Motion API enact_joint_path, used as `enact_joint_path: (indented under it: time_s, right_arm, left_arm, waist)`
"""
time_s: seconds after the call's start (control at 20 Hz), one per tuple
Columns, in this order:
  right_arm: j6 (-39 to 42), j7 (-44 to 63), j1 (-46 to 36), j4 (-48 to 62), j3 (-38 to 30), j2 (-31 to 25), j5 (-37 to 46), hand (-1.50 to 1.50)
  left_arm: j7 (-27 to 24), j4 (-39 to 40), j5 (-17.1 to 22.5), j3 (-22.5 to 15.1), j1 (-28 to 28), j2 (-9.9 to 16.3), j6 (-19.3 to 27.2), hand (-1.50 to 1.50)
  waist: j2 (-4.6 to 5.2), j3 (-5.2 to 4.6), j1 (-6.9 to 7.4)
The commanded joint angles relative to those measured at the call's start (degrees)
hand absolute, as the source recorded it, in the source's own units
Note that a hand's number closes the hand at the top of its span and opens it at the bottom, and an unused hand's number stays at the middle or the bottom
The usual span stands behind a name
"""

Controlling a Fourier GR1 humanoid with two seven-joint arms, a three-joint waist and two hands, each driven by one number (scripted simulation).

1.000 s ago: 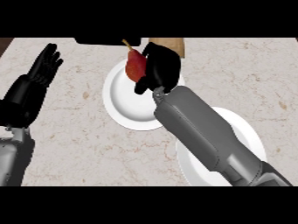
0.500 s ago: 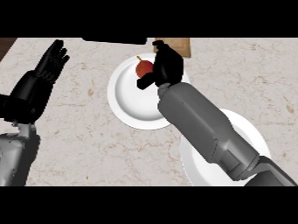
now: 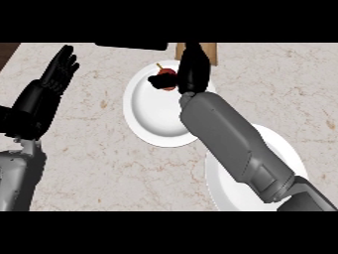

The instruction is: Pick the pear from the plate and place it in the plate

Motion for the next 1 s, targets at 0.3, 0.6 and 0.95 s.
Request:
enact_joint_path:
  time_s: [0.3, 0.6, 0.95]
  right_arm:
    - [-6.9, -13.3, 3.6, -4.7, -8.6, 0.1, -10.2, -1.50]
    - [-3.4, -16.5, 17.1, -19.0, -7.7, -4.9, -10.6, -1.50]
    - [2.9, -16.3, 33.2, -38.2, -6.9, -13.7, -10.6, -1.50]
  left_arm:
    - [1.7, -2.1, -0.1, 2.3, 2.8, 0.9, 0.9, 0.00]
    - [1.4, -2.5, -1.1, 3.0, 3.6, 0.5, 1.7, 0.00]
    - [1.0, -1.4, -1.0, 4.7, 3.1, 1.1, 0.9, 0.00]
  waist:
    - [-1.15, 0.00, -4.12]
    - [-1.65, -0.02, -5.86]
    - [-1.68, -0.04, -6.29]
